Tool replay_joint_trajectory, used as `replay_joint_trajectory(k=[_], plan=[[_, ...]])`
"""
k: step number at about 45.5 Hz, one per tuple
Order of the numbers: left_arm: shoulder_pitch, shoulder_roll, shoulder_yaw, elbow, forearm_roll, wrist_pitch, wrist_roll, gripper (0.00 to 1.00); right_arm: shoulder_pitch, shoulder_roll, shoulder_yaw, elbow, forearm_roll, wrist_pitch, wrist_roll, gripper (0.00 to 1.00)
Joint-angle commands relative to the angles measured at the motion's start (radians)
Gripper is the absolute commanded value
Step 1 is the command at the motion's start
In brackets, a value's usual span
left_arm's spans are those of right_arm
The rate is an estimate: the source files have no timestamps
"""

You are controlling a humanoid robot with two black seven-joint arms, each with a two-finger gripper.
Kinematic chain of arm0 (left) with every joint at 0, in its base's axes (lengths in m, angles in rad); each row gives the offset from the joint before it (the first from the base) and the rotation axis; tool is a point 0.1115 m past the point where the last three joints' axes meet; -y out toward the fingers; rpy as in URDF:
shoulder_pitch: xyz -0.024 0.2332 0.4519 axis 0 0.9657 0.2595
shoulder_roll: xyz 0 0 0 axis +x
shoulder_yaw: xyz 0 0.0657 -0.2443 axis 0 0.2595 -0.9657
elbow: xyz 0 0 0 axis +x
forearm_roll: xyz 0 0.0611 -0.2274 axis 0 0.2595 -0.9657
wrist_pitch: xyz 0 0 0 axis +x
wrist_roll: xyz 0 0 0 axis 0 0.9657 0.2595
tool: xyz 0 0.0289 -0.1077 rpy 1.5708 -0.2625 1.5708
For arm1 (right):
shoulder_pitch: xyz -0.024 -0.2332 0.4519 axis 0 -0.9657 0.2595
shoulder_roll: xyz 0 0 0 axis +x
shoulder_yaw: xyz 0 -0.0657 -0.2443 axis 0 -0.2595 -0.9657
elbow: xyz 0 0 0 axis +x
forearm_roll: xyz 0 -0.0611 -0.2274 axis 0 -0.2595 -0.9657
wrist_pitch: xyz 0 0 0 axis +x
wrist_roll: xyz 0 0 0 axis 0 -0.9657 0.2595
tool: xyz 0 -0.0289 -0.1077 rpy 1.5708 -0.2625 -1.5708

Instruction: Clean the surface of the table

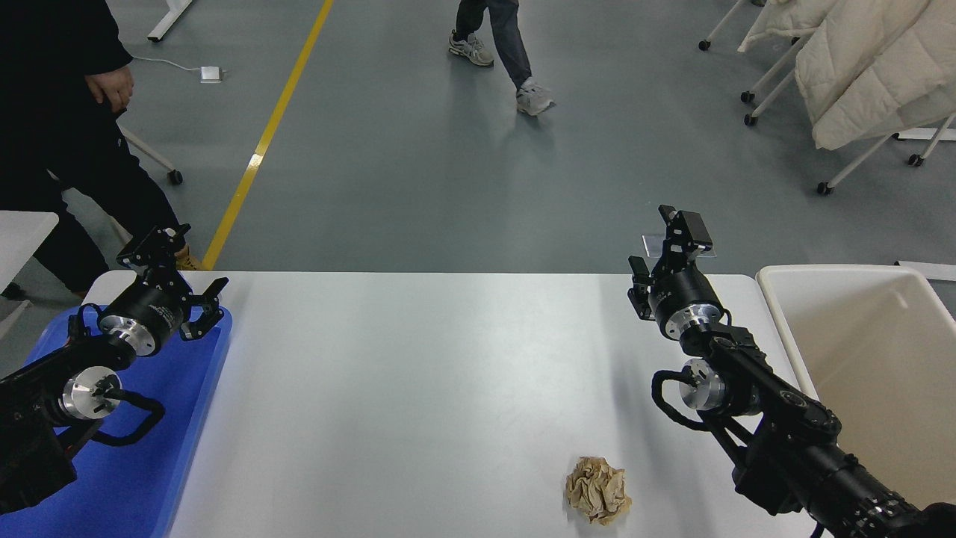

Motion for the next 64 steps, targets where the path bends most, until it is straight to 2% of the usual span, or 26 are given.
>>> replay_joint_trajectory(k=[1, 11, 44, 51, 59, 64], plan=[[0.001, 0.000, 0.000, 0.001, -0.002, 0.000, 0.000, 1.00, -0.002, 0.014, -0.013, -0.028, -0.061, 0.013, 0.046, 1.00], [0.000, 0.000, 0.000, 0.000, 0.000, 0.000, 0.000, 1.00, -0.003, 0.020, -0.012, -0.023, -0.060, 0.014, 0.100, 1.00], [0.001, 0.000, 0.000, 0.000, 0.000, 0.000, 0.000, 1.00, -0.006, -0.004, -0.017, -0.017, -0.043, 0.016, 0.098, 1.00], [0.000, 0.000, 0.000, 0.000, -0.002, 0.000, 0.000, 1.00, -0.006, -0.125, -0.107, 0.006, -0.043, 0.019, 0.094, 1.00], [0.000, 0.000, 0.000, 0.000, 0.000, 0.000, 0.000, 1.00, -0.008, -0.357, -0.319, 0.184, -0.040, 0.016, 0.087, 1.00], [0.001, 0.000, 0.000, 0.000, 0.000, 0.000, 0.000, 1.00, -0.011, -0.490, -0.439, 0.289, -0.038, 0.016, 0.043, 1.00]])
